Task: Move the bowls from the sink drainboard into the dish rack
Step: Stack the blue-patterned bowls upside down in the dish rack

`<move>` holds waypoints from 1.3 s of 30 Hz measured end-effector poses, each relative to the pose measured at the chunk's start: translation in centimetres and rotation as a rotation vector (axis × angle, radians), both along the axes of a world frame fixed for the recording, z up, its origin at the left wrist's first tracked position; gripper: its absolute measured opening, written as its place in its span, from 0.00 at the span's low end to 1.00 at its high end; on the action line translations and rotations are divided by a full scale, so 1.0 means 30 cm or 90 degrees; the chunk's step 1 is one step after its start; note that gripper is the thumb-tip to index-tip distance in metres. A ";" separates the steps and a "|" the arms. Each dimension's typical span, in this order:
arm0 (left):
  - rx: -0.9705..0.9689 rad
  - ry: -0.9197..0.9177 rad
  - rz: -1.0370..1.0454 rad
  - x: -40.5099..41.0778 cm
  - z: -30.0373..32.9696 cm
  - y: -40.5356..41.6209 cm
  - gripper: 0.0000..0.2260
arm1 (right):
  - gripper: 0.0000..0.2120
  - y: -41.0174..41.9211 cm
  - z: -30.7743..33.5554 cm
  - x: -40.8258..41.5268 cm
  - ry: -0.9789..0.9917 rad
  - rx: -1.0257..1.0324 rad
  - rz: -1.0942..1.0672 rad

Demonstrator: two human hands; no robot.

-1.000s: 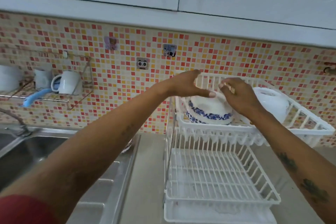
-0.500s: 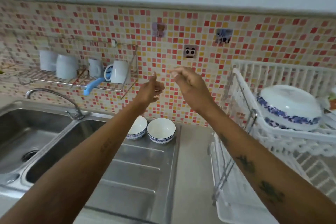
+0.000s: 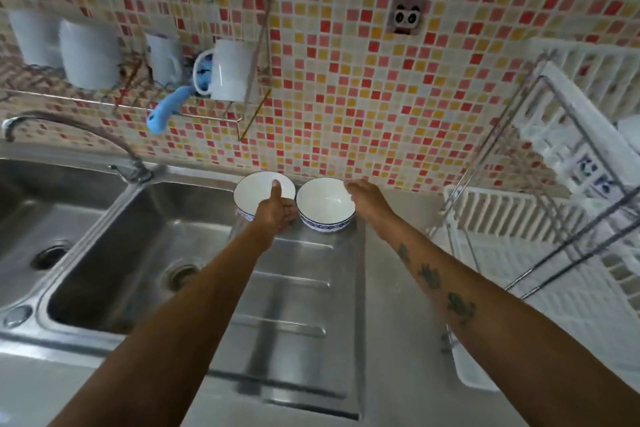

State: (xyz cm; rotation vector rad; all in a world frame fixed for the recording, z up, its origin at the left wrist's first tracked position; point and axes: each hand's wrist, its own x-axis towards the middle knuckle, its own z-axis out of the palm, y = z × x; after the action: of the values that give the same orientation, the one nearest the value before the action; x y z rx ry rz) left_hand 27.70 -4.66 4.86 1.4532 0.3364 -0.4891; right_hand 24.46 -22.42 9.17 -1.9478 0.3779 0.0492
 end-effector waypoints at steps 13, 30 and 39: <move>-0.107 0.184 -0.052 0.117 -0.244 -0.071 0.20 | 0.33 -0.067 -0.330 0.114 0.195 0.231 -0.194; -0.089 0.080 -0.013 0.174 -0.298 -0.173 0.25 | 0.23 0.004 -0.413 0.227 0.174 0.339 -0.263; -0.261 0.040 -0.046 0.027 -0.014 -0.127 0.16 | 0.29 -0.031 -0.218 0.106 0.021 0.332 -0.234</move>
State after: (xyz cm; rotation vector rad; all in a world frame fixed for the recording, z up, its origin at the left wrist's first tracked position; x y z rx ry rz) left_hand 28.50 -8.47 4.45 1.0553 0.2166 -0.6236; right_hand 27.65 -23.34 2.63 -1.3446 0.6682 -0.0550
